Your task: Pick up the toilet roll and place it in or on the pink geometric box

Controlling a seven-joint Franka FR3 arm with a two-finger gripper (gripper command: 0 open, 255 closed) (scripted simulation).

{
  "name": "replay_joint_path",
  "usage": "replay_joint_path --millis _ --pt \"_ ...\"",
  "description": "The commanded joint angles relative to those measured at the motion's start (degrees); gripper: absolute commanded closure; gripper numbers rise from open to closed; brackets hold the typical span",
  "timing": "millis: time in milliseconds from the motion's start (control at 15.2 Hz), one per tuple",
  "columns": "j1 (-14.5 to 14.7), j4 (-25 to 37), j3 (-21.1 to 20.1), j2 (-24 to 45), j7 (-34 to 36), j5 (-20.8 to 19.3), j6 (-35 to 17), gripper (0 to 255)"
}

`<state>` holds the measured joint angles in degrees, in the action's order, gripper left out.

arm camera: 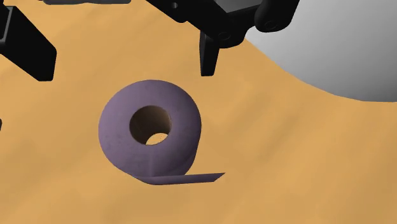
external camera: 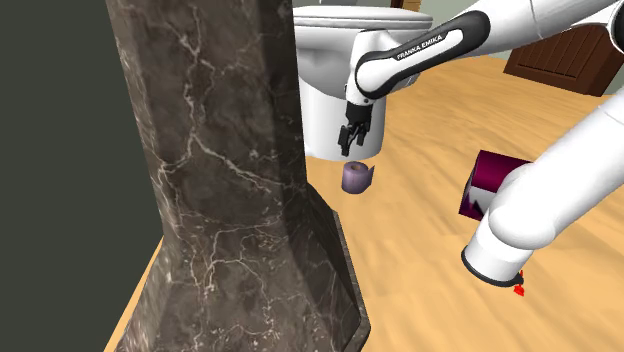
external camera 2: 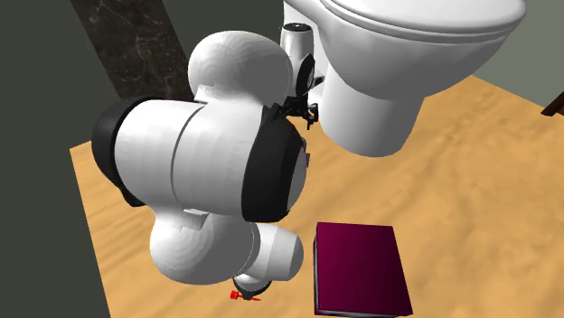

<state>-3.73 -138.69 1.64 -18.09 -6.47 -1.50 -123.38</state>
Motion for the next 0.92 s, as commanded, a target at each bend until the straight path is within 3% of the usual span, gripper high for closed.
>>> replay_joint_path --millis 0,528,858 --pt "-0.1 -0.5 0.2 3.7 -0.2 0.1 -3.0 0" --pt "-0.2 -2.8 0.5 8.7 -0.5 0.2 -9.9 0" --pt "-0.2 -3.0 0.5 9.0 -0.5 0.2 -10.4 0"
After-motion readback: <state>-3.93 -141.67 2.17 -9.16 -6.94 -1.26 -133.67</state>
